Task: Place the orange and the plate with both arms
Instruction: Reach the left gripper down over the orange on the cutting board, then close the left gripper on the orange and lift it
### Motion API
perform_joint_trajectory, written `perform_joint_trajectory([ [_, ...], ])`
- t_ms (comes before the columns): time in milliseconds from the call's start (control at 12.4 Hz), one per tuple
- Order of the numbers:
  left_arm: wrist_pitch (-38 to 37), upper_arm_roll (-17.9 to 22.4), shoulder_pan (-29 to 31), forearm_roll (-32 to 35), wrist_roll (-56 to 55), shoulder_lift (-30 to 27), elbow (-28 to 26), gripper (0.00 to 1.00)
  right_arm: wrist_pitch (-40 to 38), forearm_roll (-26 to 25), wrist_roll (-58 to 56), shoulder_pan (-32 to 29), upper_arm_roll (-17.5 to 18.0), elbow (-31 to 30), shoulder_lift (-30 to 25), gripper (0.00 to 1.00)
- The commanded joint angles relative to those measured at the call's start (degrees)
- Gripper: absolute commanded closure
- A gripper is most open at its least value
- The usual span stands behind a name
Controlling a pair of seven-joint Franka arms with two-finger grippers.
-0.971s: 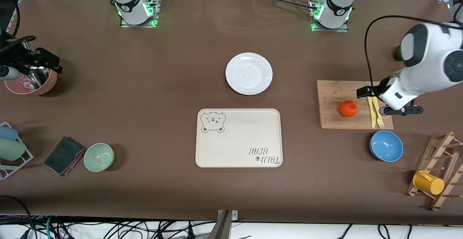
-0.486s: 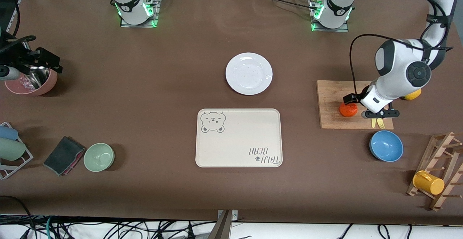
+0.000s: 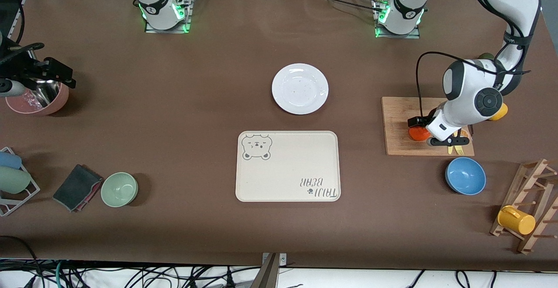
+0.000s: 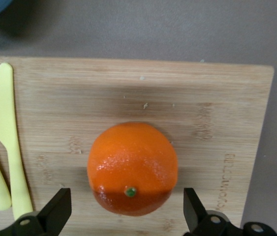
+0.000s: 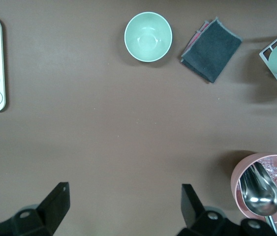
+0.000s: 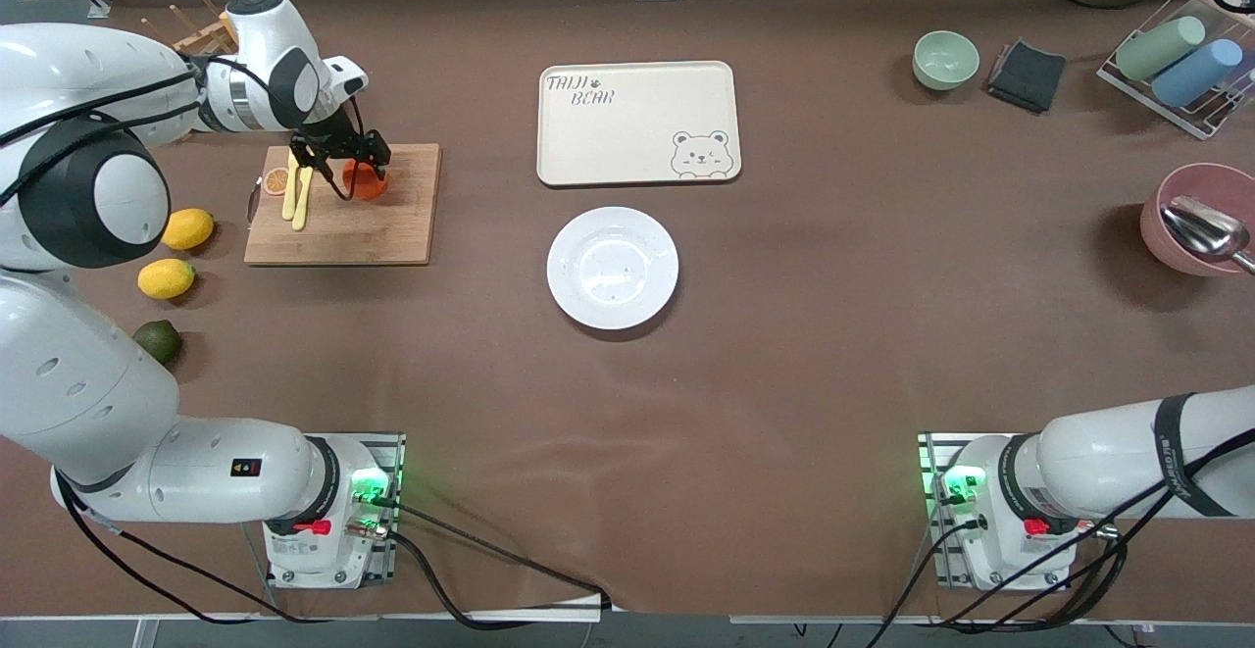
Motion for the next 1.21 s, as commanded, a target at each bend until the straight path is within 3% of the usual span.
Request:
perform_joint_trajectory([
  [0, 0.32, -0.07, 0.88, 1.86, -0.27, 0.96, 0.63, 0.00, -0.51, -0.24, 0.11, -0.48, 0.48, -0.01, -0.59, 0.00],
  [729, 4.62, -0.34, 0.79, 1.25, -1.06, 5.26, 1.07, 0.03, -0.51, -0.24, 0.11, -0.48, 0.48, -0.01, -0.59, 0.00],
  [971, 4.45, -0.34, 0.27, 1.33, -0.97, 5.09, 1.07, 0.35, -0.60, -0.24, 0.11, -0.48, 0.48, -0.01, -0.59, 0.00],
  [1133, 4.36, -0.43, 0.09, 1.68, -0.97, 4.74, 1.07, 0.47, -0.60, -0.24, 0.11, -0.48, 0.57, 0.07, -0.59, 0.00],
])
